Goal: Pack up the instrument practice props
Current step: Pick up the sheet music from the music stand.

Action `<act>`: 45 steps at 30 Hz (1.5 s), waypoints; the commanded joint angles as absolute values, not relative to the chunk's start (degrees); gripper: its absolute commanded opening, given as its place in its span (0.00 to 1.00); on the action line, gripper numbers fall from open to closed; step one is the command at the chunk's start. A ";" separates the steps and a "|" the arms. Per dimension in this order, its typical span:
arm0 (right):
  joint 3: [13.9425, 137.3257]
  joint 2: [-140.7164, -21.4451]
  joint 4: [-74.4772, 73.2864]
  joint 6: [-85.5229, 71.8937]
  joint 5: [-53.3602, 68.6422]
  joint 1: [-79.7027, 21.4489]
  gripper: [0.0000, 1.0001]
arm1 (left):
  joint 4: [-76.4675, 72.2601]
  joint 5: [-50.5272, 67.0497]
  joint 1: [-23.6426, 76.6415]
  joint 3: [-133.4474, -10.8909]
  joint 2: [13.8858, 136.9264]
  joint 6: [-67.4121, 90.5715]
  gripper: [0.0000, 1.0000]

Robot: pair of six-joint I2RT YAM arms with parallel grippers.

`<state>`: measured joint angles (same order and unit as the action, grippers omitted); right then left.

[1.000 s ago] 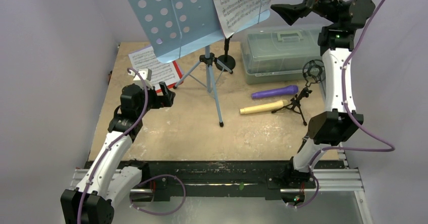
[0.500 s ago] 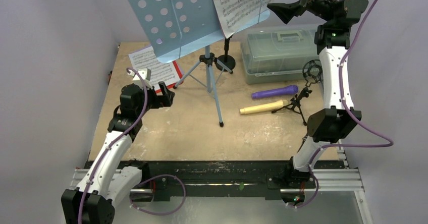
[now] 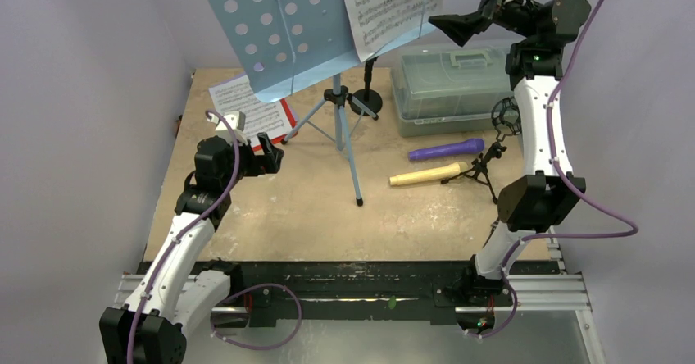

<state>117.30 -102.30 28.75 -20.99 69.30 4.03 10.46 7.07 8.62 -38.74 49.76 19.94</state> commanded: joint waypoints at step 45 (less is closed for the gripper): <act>115.70 -96.28 31.66 -35.10 55.13 -2.72 0.58 | 9.32 8.00 7.47 -39.16 50.18 20.35 0.98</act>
